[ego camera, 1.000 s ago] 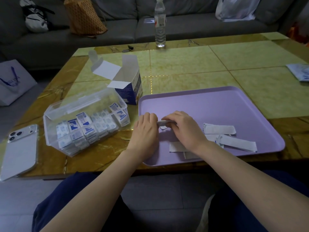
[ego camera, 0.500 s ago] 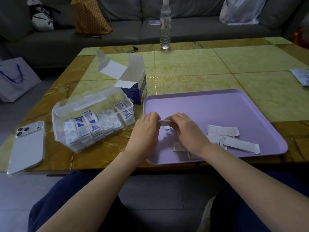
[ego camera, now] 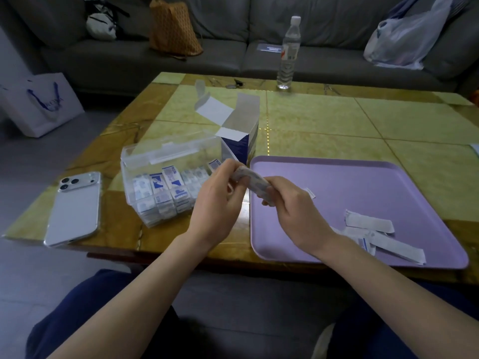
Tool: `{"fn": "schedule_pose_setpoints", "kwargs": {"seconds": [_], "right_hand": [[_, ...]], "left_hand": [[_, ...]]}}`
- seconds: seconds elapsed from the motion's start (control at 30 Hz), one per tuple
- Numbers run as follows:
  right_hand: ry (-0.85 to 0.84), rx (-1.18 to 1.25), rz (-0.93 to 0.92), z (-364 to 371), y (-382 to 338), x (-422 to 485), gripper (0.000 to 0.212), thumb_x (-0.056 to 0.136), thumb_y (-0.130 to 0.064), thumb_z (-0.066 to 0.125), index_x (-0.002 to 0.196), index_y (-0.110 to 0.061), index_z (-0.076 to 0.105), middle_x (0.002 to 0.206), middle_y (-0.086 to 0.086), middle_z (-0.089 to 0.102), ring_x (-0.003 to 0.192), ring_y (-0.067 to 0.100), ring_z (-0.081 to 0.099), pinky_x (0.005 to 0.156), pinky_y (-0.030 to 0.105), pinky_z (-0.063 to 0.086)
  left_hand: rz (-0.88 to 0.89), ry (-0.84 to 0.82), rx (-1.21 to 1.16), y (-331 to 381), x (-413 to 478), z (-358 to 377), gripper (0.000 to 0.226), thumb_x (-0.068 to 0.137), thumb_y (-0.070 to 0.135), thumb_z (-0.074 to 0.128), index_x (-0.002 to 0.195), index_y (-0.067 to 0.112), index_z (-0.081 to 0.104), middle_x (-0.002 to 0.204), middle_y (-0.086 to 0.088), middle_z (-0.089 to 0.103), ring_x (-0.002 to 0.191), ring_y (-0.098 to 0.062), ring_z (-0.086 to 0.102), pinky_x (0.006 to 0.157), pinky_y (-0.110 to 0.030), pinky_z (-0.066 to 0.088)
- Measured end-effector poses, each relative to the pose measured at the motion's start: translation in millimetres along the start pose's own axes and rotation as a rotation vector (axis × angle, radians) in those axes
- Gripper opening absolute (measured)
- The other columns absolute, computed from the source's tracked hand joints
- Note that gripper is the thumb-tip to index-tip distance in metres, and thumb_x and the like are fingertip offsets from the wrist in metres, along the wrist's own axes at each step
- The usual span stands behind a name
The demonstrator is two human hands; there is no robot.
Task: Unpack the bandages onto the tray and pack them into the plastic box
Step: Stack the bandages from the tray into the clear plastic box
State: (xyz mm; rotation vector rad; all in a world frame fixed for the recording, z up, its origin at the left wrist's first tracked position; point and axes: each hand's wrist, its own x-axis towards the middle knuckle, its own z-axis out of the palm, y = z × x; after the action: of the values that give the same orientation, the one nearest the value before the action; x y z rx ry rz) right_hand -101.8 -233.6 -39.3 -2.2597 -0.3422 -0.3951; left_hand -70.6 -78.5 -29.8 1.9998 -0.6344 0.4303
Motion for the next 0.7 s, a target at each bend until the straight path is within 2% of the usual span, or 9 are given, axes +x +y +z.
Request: {"fn": "schedule_pose_setpoints", "kwargs": {"seconds": [0.07,0.2,0.37,0.47,0.57,0.63,0.7], "right_hand": [[0.039,-0.031,-0.046,2.2,-14.6,10.9,0.023,0.094,-0.015,0.043,0.106,-0.008,0.061,0.091,0.0,0.06,0.078,0.007,0.053,0.074,0.01,0.042],[0.052,-0.095,-0.149,8.1,-40.2,30.4,0.02,0.091,-0.017,0.055,0.105,-0.01,0.066,0.091,0.002,0.065,0.082,0.017,0.06,0.076,0.03,0.052],[-0.014,-0.018,-0.159,24.3,-73.2,51.3,0.014,0.088,-0.016,0.062,0.1,-0.012,0.069,0.084,-0.007,0.066,0.076,0.004,0.058,0.069,0.014,0.049],[-0.062,0.033,-0.109,33.4,-87.4,61.6,0.013,0.089,-0.023,0.061,0.095,-0.014,0.068,0.079,-0.009,0.066,0.076,0.006,0.061,0.069,0.017,0.051],[-0.094,0.015,-0.103,43.9,-95.3,72.0,0.02,0.091,-0.027,0.058,0.091,-0.01,0.067,0.077,0.002,0.068,0.071,0.015,0.061,0.067,0.027,0.05],[-0.089,0.006,-0.081,49.0,-98.1,81.2,0.022,0.092,-0.028,0.058,0.089,-0.009,0.068,0.074,0.005,0.067,0.066,0.017,0.06,0.064,0.028,0.049],[-0.052,-0.043,-0.045,50.2,-95.9,93.8,0.021,0.091,-0.027,0.06,0.085,-0.009,0.068,0.07,0.003,0.065,0.063,0.017,0.058,0.062,0.029,0.048]], "left_hand": [[-0.005,0.049,-0.032,-1.9,0.2,-14.1,0.011,0.091,0.011,0.053,0.089,0.021,0.048,0.077,0.012,0.053,0.071,-0.003,0.049,0.058,-0.012,0.037],[-0.009,0.125,-0.064,-6.1,-0.4,-38.9,0.018,0.091,0.004,0.054,0.089,0.021,0.048,0.076,0.017,0.052,0.072,0.003,0.049,0.063,-0.007,0.036],[-0.012,0.234,-0.053,-19.2,0.9,-67.7,0.011,0.091,0.011,0.05,0.092,0.022,0.049,0.08,0.019,0.052,0.075,0.001,0.05,0.066,-0.01,0.038],[0.005,0.243,-0.029,-25.4,3.1,-81.3,0.01,0.091,0.012,0.052,0.094,0.022,0.051,0.085,0.017,0.053,0.079,0.003,0.049,0.072,-0.008,0.037],[0.02,0.24,0.032,-30.7,4.1,-91.4,0.014,0.09,0.013,0.053,0.097,0.025,0.05,0.088,0.021,0.051,0.083,0.004,0.047,0.077,-0.01,0.035],[-0.021,0.244,0.118,-37.9,3.4,-98.8,0.017,0.091,0.016,0.052,0.106,0.025,0.051,0.092,0.019,0.047,0.087,0.0,0.043,0.082,-0.016,0.034],[-0.121,0.251,0.239,-47.3,1.2,-105.6,0.028,0.092,0.015,0.052,0.12,0.019,0.051,0.103,0.01,0.046,0.099,-0.009,0.042,0.088,-0.022,0.029]]}}
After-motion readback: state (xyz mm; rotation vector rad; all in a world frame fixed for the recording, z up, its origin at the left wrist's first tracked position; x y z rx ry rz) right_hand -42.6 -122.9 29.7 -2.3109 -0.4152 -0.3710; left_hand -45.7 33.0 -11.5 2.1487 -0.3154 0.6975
